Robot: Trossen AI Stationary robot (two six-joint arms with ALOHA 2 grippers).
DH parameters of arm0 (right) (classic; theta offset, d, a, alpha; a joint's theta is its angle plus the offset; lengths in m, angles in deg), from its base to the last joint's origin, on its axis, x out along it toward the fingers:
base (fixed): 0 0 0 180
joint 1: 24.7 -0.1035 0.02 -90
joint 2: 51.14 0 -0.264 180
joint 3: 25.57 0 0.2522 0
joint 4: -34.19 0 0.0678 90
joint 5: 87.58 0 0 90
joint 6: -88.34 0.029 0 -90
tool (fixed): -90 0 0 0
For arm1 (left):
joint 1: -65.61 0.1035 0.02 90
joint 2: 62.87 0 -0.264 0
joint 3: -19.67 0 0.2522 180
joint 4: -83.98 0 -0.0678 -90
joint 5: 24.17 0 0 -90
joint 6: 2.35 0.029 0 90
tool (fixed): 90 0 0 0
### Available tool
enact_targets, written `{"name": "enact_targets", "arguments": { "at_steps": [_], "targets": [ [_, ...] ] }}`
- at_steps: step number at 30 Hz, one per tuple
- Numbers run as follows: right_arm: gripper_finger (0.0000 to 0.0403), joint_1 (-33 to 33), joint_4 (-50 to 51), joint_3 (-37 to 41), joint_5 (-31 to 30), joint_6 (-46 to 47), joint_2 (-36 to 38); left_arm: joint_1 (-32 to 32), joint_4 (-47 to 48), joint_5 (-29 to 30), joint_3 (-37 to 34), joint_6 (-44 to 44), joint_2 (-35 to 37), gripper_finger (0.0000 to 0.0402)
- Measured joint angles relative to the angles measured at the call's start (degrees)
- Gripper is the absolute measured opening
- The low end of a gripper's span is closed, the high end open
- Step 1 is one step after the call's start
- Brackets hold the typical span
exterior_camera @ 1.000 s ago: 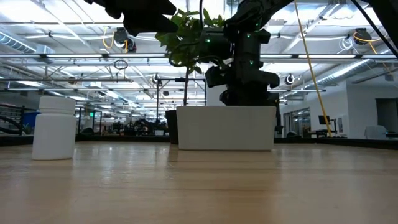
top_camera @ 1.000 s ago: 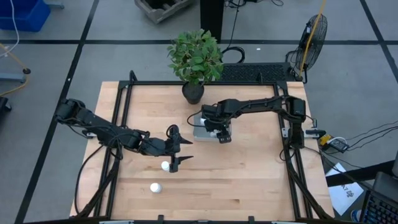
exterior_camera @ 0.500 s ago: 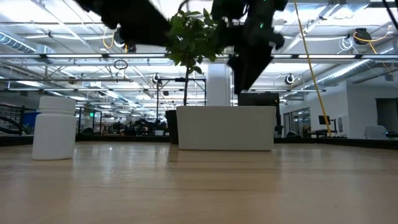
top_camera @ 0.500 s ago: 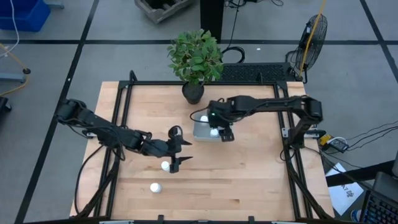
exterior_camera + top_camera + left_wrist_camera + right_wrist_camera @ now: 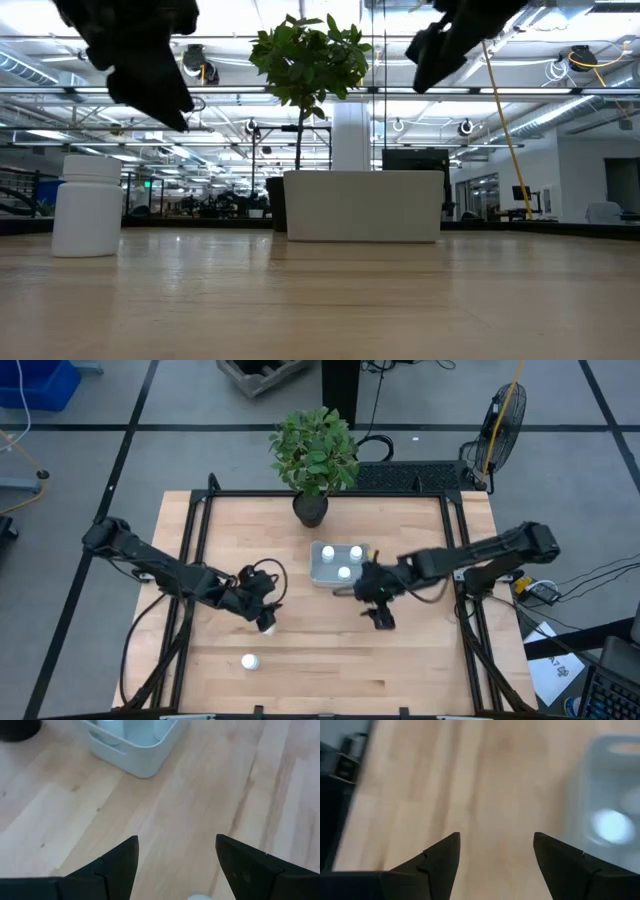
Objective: Pick and place pill bottles into a basket
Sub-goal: Put the white medicine bottle into the gray bin
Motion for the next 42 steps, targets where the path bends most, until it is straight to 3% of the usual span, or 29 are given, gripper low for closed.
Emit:
{"name": "enact_targets", "arguments": {
  "at_steps": [6,15,23,42],
  "targets": [
    [0.0243,-4.3,-17.5,13.5,0.2,4.5,4.4,-4.5,1.4,-3.5,0.0,-4.9,0.0,0.0271],
    [0.0242,-6.0,-39.7,24.9,-0.2,6.0,8.5,-6.0,7.9,-1.1,0.0,-15.2,-3.3,0.0286],
    [0.0242,-6.0,-41.5,25.9,-1.3,6.0,8.6,-8.7,3.2,-3.0,0.0,-16.0,-6.0,0.0311],
    [0.0242,-6.0,-42.2,25.9,-4.8,4.3,8.6,-11.7,0.3,-2.2,-3.6,-21.0,-8.6,0.0312]
  ]
}}
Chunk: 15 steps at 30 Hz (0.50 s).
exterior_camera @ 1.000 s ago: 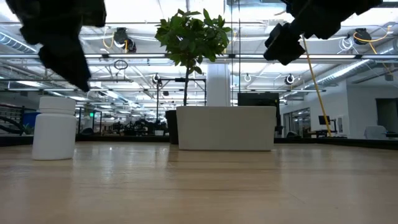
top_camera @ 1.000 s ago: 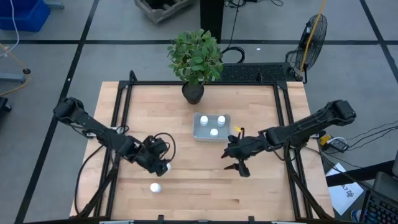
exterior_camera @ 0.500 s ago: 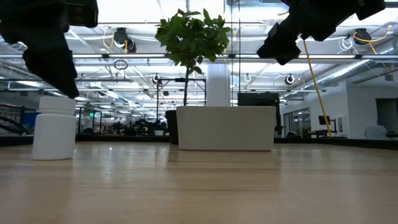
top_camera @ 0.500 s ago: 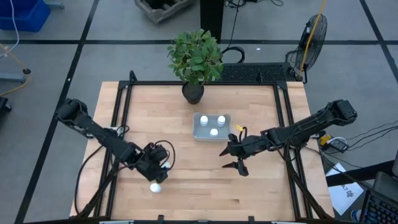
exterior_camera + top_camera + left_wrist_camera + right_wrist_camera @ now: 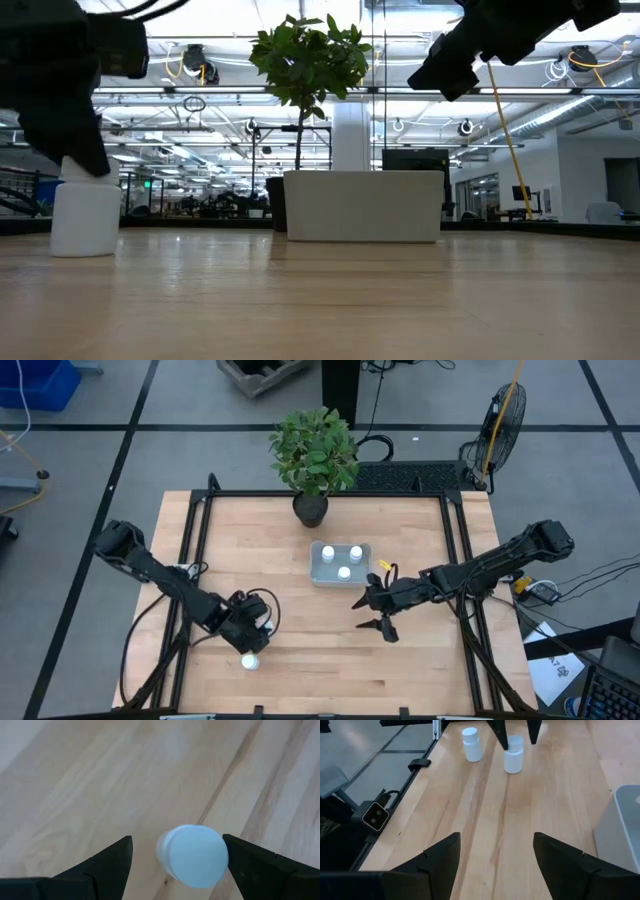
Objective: Pick and place pill bottles into a basket
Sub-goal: Put the white medicine bottle into the gray bin
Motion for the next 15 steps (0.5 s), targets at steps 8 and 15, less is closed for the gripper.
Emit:
{"name": "enact_targets", "arguments": {
  "at_steps": [8,15],
  "targets": [
    [0.0242,0.0,-0.5,0.0,-1.3,-0.3,0.0,0.3,-0.9,-2.4,0.0,-0.3,-5.2,0.0312],
    [0.0242,0.0,-0.6,0.0,-1.5,-0.3,0.0,0.6,-4.6,-1.4,0.0,2.3,-5.7,0.0251]
  ]
}}
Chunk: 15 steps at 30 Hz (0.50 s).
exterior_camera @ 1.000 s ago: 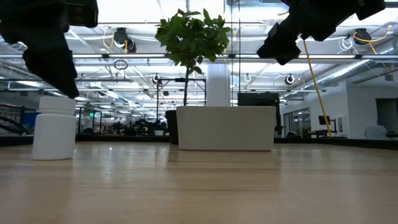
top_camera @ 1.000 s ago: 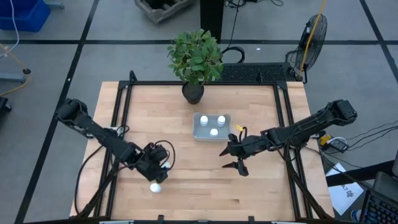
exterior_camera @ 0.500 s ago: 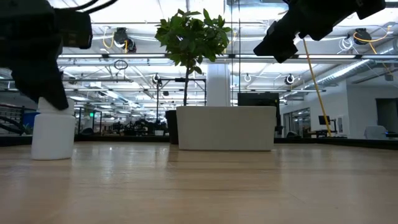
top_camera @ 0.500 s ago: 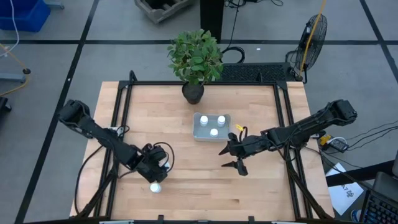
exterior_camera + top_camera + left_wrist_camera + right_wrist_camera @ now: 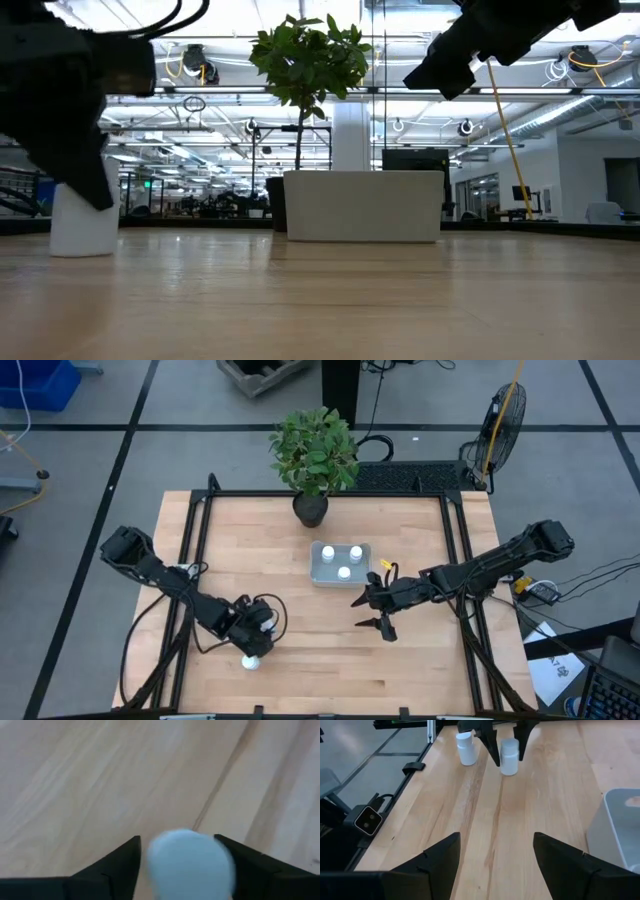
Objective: Pick and place pill bottles into a basket
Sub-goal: Put the white medicine bottle into the gray bin
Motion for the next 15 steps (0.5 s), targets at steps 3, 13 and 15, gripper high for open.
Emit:
{"name": "enact_targets", "arguments": {
  "at_steps": [3,13,15],
  "targets": [
    [0.0242,0.0,-0.2,0.0,0.0,-0.2,0.0,0.4,-3.3,1.4,0.0,2.6,0.4,0.0207],
    [0.0242,0.0,-0.2,0.0,0.0,-1.0,0.0,3.6,-8.5,3.0,0.1,12.2,0.4,0.0181],
    [0.0242,0.0,-0.2,0.0,0.0,-1.0,0.0,4.9,-11.1,3.2,0.1,16.8,0.4,0.0184]
  ]
}}
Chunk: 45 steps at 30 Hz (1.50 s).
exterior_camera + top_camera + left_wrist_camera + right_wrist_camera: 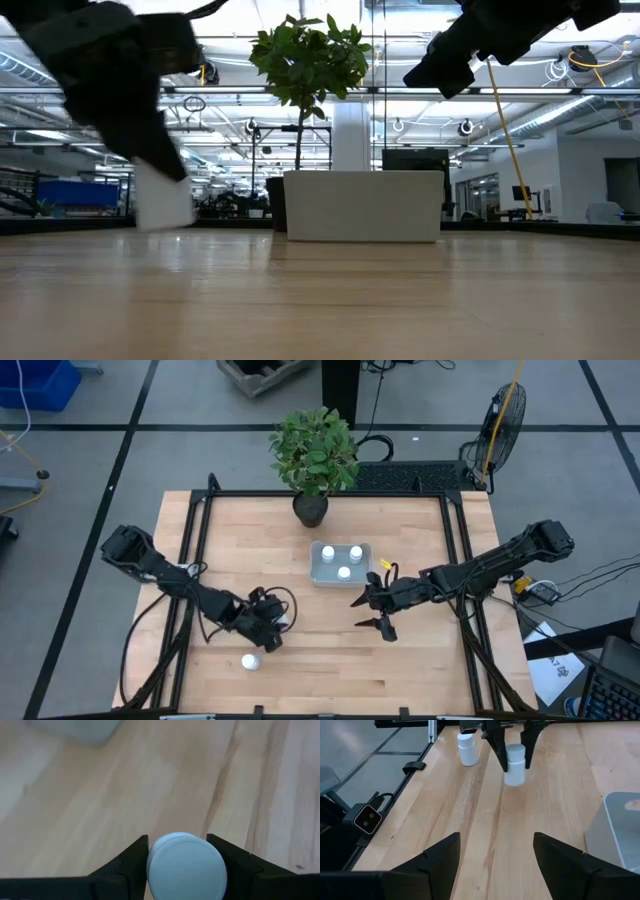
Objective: Pick and place pill bottles into a basket
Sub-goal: Put the white medicine bottle into the gray bin
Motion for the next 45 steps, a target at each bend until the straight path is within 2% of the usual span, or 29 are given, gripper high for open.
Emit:
{"name": "enact_targets", "arguments": {
  "at_steps": [6,9,12,22,26,33,43,45],
  "targets": [
    [0.0242,0.0,0.0,0.0,-0.4,-0.6,0.0,5.6,-9.3,0.7,0.1,14.4,0.0,0.0191],
    [0.0242,0.0,0.0,0.0,-2.8,-1.6,0.0,9.1,-12.7,-0.9,0.1,20.3,0.7,0.0181],
    [0.0242,0.0,-0.3,0.0,-2.8,-1.6,0.0,12.9,-15.8,-3.1,0.3,24.8,2.1,0.0181],
    [0.0242,0.0,-3.8,0.0,-2.6,-4.1,0.0,22.4,-14.2,-7.9,8.6,37.4,3.2,0.0188],
    [0.0242,0.0,-5.0,0.0,-2.7,-4.7,0.0,26.6,-8.7,-9.0,12.6,40.1,1.4,0.0181],
    [0.0242,0.0,-4.7,0.0,-2.6,-5.0,0.0,33.2,-7.9,-18.2,16.1,42.1,-4.0,0.0188],
    [0.0242,0.0,-6.1,1.6,-2.6,-5.0,0.0,35.0,-4.6,-21.3,22.4,44.8,-15.9,0.0181],
    [0.0242,0.0,-6.3,1.9,-2.6,-4.8,0.0,35.2,-3.8,-23.4,23.2,45.4,-17.6,0.0186]
  ]
}}
